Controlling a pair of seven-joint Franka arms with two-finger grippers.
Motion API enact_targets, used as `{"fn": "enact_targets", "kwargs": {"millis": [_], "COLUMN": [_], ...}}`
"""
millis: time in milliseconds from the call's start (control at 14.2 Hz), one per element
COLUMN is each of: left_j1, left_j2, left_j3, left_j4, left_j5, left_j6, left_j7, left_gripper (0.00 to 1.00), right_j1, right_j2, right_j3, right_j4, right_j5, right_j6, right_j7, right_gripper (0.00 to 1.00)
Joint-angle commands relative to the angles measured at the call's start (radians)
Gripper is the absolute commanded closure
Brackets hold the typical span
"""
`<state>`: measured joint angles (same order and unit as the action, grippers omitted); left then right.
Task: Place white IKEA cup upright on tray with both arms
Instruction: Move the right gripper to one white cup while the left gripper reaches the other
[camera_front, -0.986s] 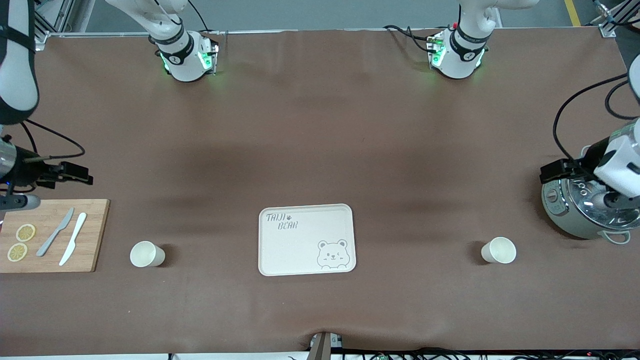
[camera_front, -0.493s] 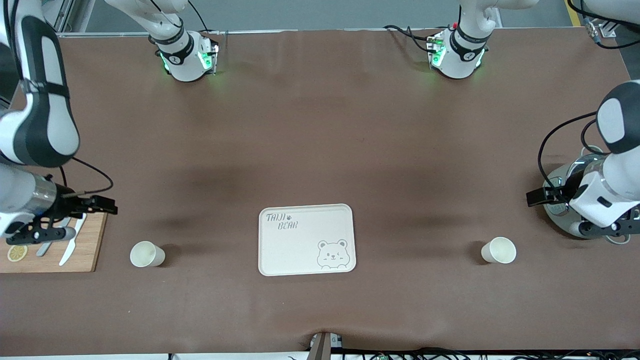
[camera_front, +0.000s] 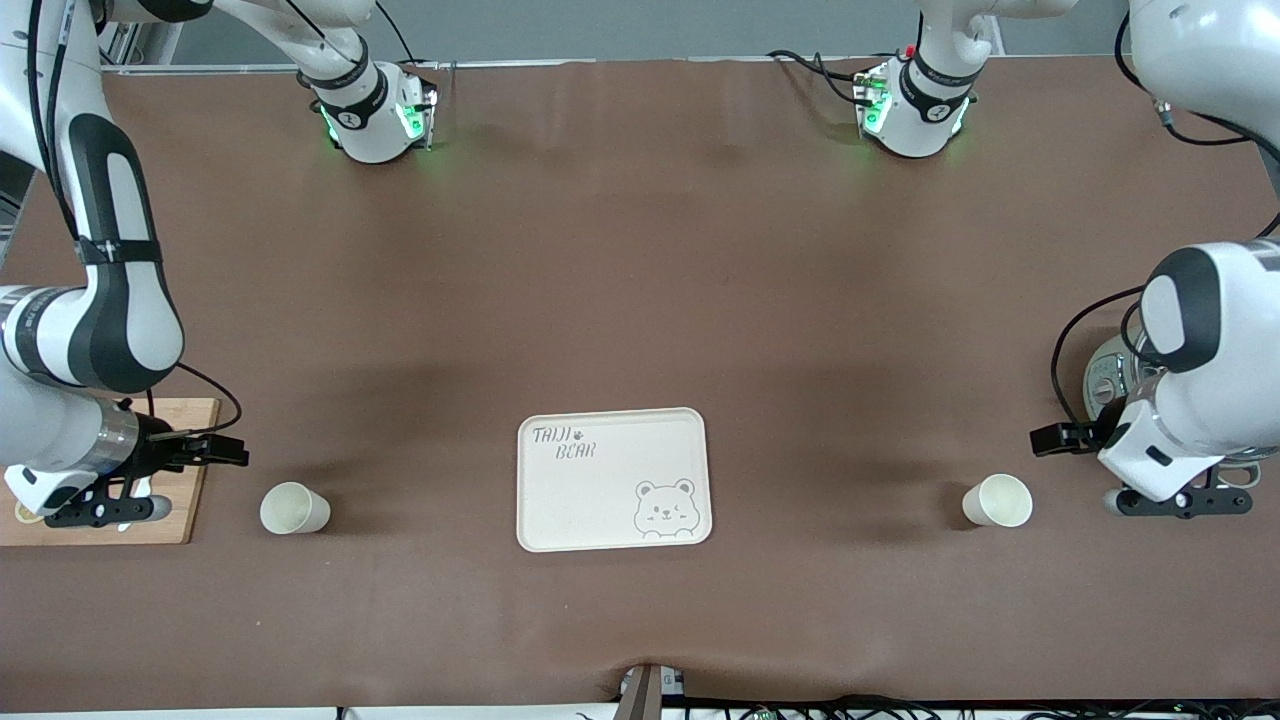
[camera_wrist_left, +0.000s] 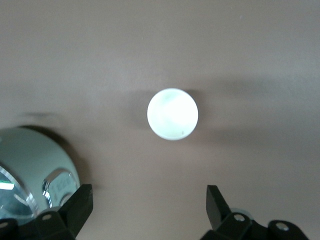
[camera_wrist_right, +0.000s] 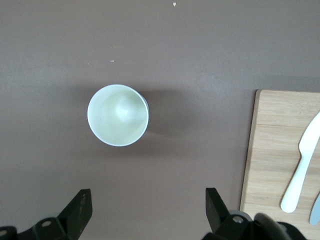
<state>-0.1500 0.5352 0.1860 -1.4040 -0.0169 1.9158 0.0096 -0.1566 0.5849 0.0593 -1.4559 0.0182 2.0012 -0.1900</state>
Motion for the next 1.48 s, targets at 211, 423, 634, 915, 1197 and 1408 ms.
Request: {"fn": "enact_targets", "kwargs": {"millis": [211, 423, 634, 915, 1197, 1408], "left_j1": [0.044, 0.049, 0.052, 0.049, 0.047, 0.046], "left_j2": [0.092, 0.137, 0.181, 0.219, 0.265, 0.273], "left_j3": [-0.008, -0.008, -0.010, -0.010, -0.010, -0.010], "left_j4": [0.010, 0.010, 0.011, 0.008, 0.007, 0.007], "left_j5": [-0.034, -0.052, -0.052, -0.066, -0.090, -0.098], "left_j6": [0.129, 0.186, 0.219, 0.256, 0.308, 0.319], "left_j7": [0.053, 0.053, 0.059, 0.085, 0.086, 0.086], "left_gripper": [0.00, 0.00, 0.00, 0.00, 0.00, 0.00], "right_j1": [0.005, 0.015, 0.017, 0.017, 0.015, 0.017], "right_j2": [0.082, 0.101, 0.128, 0.179, 0.197, 0.213], "right_j3": [0.007, 0.007, 0.007, 0.007, 0.007, 0.007], "right_j4": [0.045, 0.043, 0.045, 0.043, 0.043, 0.043], "right_j5": [-0.007, -0.007, -0.009, -0.004, -0.003, -0.001], "right_j6": [0.074, 0.117, 0.165, 0.243, 0.257, 0.269], "right_j7": [0.009, 0.011, 0.011, 0.007, 0.004, 0.004], "right_gripper": [0.00, 0.00, 0.00, 0.00, 0.00, 0.00]}}
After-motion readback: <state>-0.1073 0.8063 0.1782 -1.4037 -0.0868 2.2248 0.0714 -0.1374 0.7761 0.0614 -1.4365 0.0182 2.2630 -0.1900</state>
